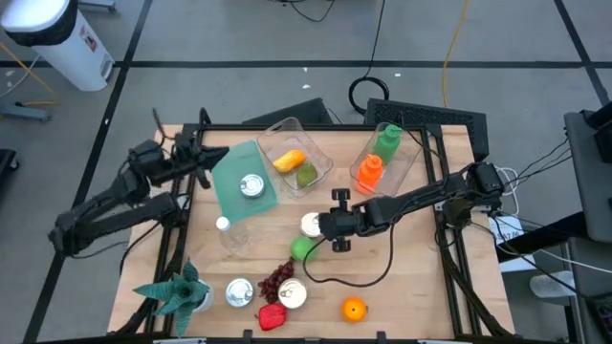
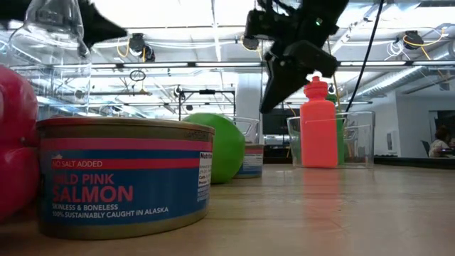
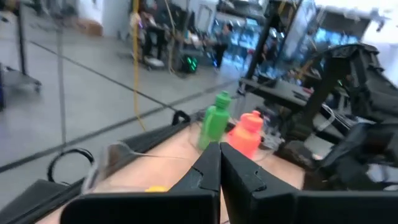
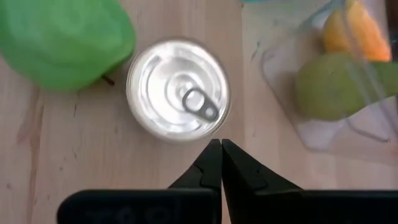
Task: Pick & Place Food Item
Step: Stack the blue tuna can on top of the green tuna can into the green bin
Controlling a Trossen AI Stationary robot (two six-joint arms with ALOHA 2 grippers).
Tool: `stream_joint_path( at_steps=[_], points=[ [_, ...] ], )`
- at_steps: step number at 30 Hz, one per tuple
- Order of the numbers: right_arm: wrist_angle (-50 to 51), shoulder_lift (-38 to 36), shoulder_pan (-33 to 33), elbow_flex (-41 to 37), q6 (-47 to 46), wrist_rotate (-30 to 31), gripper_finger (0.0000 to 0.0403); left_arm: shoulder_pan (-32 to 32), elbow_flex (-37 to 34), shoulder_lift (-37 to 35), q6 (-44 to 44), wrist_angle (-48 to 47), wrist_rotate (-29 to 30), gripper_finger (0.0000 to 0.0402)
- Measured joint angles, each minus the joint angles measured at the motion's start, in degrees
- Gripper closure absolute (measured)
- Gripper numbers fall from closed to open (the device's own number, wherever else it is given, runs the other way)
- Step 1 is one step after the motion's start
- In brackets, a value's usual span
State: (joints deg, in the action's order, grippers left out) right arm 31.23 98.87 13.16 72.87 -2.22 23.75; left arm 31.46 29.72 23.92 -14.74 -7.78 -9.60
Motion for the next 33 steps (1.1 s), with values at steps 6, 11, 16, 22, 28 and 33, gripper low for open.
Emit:
stream_joint_path(
  at_steps=[6, 11, 16, 22, 28, 33],
  points=[
    [-2.0, 0.0, 1.2, -4.2, -1.8, -0.1, 0.0403, -6.4, 15.1, 19.7, 0.6, -1.1, -0.9, 0.0395],
    [-4.0, 0.0, 3.0, -6.3, -2.0, -1.0, 0.0403, -15.0, 28.4, 34.5, 2.7, -7.2, -0.4, 0.0399],
    [-5.3, 0.0, 4.8, -7.4, -1.3, -1.6, 0.0403, -23.7, 37.2, 46.4, 3.9, -13.6, -0.4, 0.0397],
    [-5.3, 0.0, 5.7, -8.9, -1.2, -3.4, 0.0403, -30.0, 39.1, 55.6, 4.7, -13.1, 0.0, 0.0394],
    [-6.9, 0.0, 5.7, -11.8, 2.4, -9.0, 0.0403, -31.2, 35.8, 61.7, 3.8, -7.1, 2.1, 0.0399],
    [-10.1, 0.0, 5.7, -14.3, 7.1, -9.0, 0.0403, -31.4, 31.2, 64.9, 0.6, 1.8, 2.1, 0.0399]
  ],
)
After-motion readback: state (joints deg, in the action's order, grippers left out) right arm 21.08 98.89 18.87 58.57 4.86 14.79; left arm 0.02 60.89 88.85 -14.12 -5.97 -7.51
